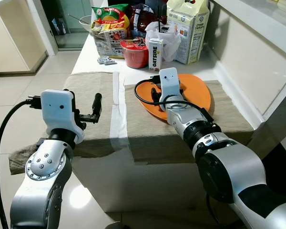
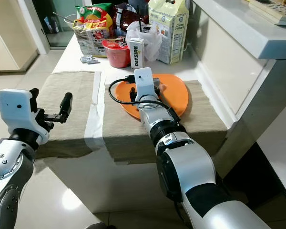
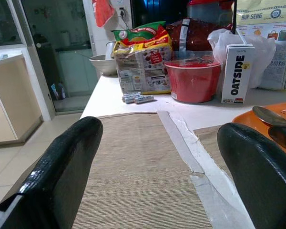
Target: Setting the table
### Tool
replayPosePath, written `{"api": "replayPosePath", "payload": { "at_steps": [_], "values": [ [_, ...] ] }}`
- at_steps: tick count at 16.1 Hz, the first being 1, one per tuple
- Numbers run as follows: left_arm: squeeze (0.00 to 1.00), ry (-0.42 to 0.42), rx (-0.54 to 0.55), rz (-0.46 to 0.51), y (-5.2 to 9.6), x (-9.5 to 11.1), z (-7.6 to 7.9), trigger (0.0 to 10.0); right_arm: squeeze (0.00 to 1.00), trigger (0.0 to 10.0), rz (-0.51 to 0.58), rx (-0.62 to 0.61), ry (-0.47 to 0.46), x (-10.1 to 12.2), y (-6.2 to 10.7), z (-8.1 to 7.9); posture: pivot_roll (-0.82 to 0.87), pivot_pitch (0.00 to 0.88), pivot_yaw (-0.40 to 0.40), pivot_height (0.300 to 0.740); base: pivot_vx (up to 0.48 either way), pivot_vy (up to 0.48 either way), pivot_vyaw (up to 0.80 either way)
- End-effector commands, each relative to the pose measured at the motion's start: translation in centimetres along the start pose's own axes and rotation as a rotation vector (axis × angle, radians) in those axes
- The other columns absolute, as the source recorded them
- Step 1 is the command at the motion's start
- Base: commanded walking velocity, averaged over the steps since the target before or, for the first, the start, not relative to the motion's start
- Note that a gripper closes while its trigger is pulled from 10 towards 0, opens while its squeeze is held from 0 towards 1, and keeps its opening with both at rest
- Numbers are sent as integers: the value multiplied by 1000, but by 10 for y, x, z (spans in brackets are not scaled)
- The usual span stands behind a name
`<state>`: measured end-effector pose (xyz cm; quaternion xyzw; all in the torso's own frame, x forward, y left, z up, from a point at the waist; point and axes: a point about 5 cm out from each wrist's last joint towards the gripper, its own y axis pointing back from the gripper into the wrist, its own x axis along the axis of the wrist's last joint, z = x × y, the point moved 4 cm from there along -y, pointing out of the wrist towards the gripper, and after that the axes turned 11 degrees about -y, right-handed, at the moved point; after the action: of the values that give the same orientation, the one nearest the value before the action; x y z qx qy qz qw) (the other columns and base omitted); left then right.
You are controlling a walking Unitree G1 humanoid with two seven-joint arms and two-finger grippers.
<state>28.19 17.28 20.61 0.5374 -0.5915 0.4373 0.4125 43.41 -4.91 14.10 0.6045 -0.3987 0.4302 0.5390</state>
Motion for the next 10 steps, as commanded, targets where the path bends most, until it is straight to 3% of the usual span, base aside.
{"api": "replayPosePath", "payload": {
  "at_steps": [1, 10],
  "values": [
    [0, -18, 6, 10, -1, 4, -2, 10000, 0, 10000, -28, -9, 18, -9, 0, 1, 24, 0, 43, 740, 0, 0, 0],
    [0, -31, 9, 16, 0, 4, -1, 10000, 0, 10000, 62, -13, 56, 6, 2, -11, 13, 0, 38, 740, 0, 0, 0]
  ]
}}
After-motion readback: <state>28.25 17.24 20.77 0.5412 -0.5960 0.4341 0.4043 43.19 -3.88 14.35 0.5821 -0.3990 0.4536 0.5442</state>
